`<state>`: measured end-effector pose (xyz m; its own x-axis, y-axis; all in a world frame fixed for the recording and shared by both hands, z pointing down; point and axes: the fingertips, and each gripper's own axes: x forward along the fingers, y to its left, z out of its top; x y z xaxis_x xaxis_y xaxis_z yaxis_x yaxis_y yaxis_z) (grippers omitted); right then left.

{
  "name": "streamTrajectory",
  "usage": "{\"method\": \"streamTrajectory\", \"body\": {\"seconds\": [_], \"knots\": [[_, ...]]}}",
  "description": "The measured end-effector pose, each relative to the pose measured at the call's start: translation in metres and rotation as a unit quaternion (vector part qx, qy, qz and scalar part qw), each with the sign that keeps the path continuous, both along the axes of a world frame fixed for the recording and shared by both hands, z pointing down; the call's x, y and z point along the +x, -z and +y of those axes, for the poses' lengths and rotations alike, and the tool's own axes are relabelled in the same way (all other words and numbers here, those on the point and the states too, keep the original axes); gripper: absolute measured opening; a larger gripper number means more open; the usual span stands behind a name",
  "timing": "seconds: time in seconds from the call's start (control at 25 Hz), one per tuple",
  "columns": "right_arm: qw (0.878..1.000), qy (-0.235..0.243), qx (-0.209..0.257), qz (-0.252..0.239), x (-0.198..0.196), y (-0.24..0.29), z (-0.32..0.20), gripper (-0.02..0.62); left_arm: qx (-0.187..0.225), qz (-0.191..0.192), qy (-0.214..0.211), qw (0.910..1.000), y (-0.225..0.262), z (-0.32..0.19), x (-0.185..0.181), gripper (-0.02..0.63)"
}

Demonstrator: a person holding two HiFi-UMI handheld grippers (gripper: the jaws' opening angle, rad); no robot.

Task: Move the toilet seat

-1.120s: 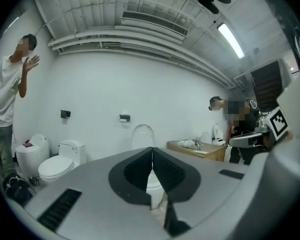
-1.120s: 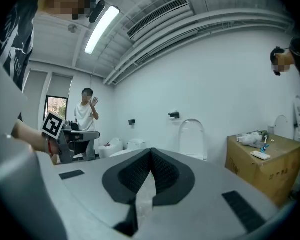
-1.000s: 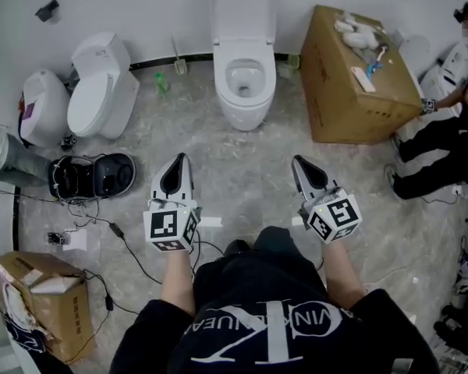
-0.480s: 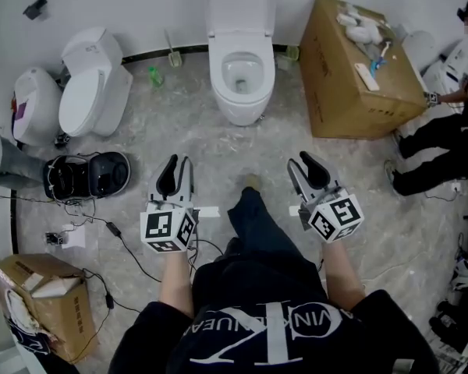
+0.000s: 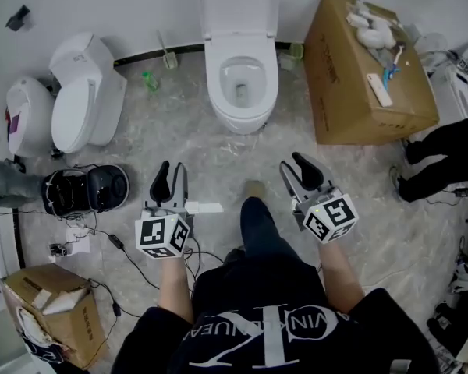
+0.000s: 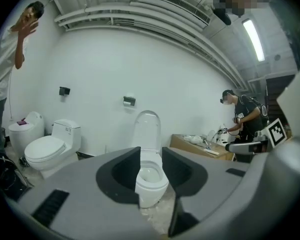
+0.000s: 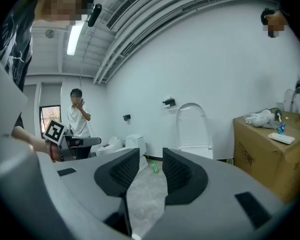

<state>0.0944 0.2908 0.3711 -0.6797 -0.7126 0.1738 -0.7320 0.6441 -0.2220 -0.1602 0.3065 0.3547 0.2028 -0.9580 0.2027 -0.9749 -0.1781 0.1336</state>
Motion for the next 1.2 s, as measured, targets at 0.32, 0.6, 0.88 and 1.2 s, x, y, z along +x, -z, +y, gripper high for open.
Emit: {"method": "streamTrajectory", "body": {"seconds": [0.32, 0.6, 0.88, 1.2], "knots": [[0.998, 0.019, -0.052, 0.017, -0.001, -0.047, -0.081, 0.152, -0.032, 0.018, -0.010, 0.9993, -0.039, -0.090, 0.014, 0.137], [0.994, 0.033, -0.099, 0.022, -0.013, -0.099, -0.134, 0.153, -0.076, 0.022, -0.016, 0.9968, -0.086, -0.147, 0.020, 0.149], [0.990, 0.042, -0.134, 0.024, -0.017, -0.144, -0.173, 0.153, -0.106, 0.016, -0.039, 0.9935, -0.129, -0.189, 0.038, 0.161], [0.984, 0.052, -0.167, 0.037, -0.018, -0.205, -0.193, 0.155, -0.139, 0.012, -0.061, 0.9884, -0.194, -0.218, 0.055, 0.167]]}}
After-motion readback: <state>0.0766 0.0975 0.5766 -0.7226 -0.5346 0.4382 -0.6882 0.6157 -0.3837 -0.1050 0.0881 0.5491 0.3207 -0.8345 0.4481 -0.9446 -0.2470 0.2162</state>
